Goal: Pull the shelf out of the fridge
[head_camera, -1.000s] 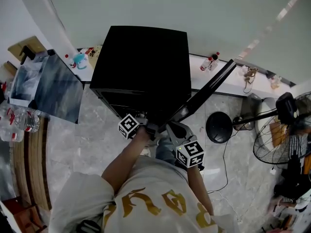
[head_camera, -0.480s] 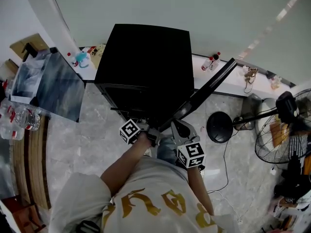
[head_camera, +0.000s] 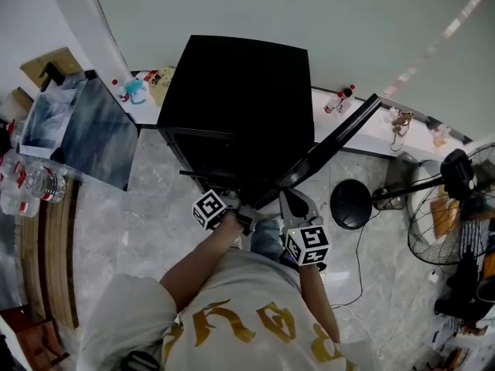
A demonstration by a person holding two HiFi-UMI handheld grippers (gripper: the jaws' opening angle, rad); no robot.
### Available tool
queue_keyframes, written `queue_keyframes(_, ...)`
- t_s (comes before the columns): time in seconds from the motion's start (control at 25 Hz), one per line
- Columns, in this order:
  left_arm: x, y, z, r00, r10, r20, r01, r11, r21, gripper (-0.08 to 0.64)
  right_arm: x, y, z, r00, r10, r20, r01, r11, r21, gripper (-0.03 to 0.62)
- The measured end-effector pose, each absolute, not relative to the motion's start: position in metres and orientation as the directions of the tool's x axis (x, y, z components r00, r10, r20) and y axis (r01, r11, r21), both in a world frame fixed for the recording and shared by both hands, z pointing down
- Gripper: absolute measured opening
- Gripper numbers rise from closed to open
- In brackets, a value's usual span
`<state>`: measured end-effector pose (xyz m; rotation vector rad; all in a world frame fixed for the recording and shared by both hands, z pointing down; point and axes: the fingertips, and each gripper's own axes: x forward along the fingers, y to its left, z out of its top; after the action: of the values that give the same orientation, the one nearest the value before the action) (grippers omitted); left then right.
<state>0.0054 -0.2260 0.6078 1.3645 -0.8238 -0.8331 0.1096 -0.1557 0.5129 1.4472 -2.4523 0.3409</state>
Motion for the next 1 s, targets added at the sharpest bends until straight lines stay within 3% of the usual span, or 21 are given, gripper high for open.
queue_keyframes(1.0,0.005,-0.219,0.609,0.487,-0.873,0.026,0.020,0.041,0.999,0.127,0.120,-0.149,0.513,-0.438,-0.828,0.350,-0.894,0.440,-0.078,0.023)
